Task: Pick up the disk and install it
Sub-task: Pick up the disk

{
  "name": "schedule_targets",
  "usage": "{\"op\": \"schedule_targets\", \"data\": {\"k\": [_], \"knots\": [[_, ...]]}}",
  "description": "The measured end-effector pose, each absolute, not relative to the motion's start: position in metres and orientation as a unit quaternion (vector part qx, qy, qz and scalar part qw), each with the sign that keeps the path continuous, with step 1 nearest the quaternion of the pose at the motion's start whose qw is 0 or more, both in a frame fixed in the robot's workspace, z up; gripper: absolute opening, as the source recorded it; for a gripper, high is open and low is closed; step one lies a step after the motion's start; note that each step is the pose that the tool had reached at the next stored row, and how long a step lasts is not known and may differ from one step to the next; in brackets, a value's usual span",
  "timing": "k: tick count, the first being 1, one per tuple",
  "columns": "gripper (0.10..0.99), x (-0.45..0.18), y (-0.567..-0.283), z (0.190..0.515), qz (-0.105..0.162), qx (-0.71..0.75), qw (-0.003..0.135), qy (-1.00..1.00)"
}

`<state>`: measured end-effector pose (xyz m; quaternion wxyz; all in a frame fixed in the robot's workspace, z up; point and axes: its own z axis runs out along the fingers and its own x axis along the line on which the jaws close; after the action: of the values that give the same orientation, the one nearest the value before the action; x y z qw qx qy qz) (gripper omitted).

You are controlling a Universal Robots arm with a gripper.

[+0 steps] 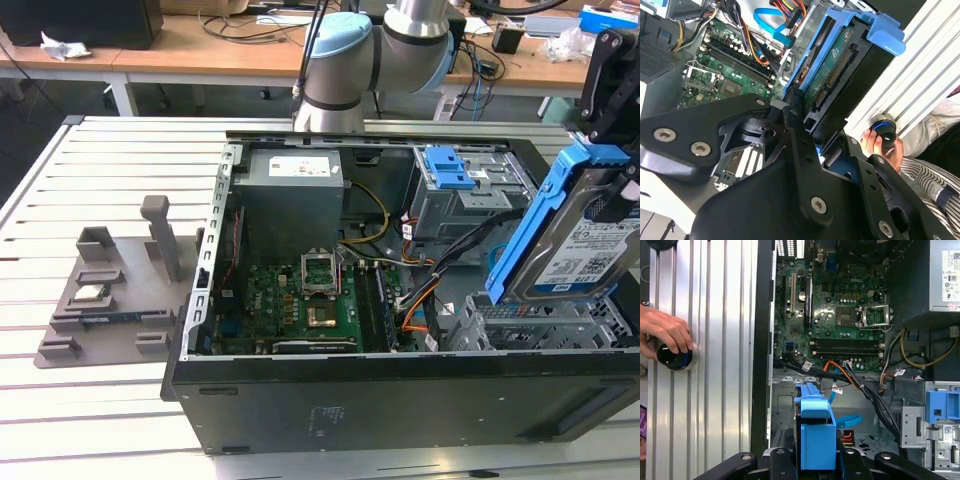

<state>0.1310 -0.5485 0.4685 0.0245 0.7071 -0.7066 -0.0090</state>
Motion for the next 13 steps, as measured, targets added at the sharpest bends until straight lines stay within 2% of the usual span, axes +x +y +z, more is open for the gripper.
{"op": "schedule_targets", "data": {"k": [13], "knots": [[0.365, 0.1310, -0.5485, 0.4648, -0.009, 0.707, 0.024, -0.707]]}}
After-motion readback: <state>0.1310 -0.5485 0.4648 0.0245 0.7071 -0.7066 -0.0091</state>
